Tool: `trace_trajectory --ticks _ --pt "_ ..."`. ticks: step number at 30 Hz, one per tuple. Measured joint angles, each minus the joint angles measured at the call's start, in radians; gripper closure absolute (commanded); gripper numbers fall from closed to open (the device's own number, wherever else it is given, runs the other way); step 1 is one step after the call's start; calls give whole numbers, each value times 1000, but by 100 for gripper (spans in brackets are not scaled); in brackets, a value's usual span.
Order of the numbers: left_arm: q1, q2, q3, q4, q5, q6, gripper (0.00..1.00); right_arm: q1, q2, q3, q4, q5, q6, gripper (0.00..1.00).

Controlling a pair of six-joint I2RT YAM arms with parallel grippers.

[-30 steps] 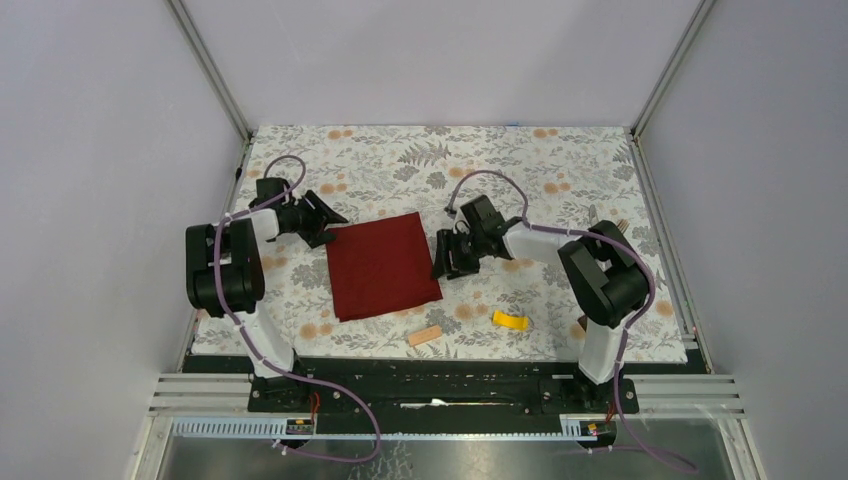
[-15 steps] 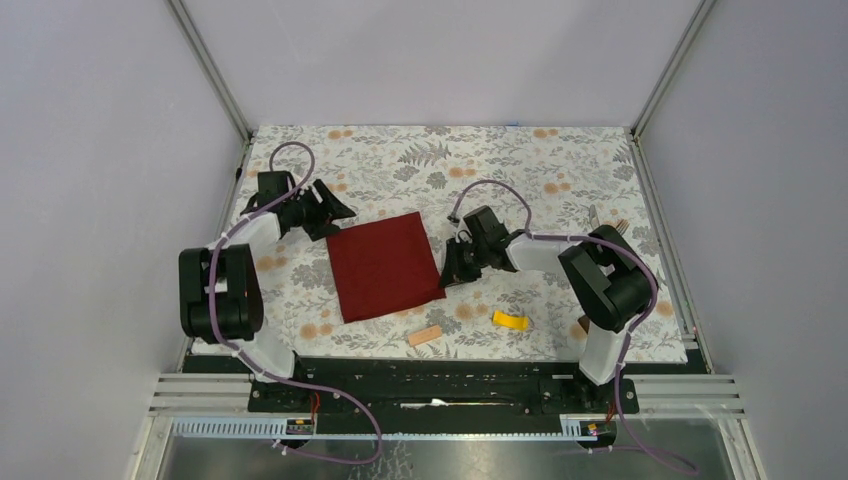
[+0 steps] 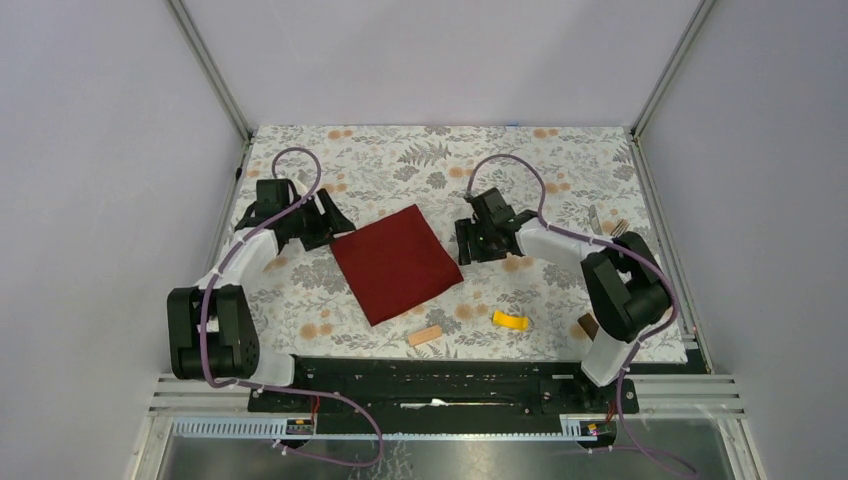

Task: Fold the napkin into a case and place the utensils inside
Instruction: Smooth out the lower triangle-folded napkin at the center of the board, then pick up the lower triangle-folded napkin from the center of the board.

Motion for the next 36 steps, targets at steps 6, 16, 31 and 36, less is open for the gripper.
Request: trace_trajectory --ticks 6,16,31,36 --pt "32 -82 19 -30 -79 2 19 259 -61 198 -254 336 -67 23" --pt "199 -138 52 -14 -113 -59 16 628 253 599 -428 261 35 47" --pt "283 -143 0 72 -43 -103 16 703 589 986 -679 277 67 48" --pt "285 -143 -6 89 -13 -108 16 705 625 1041 -722 296 53 51"
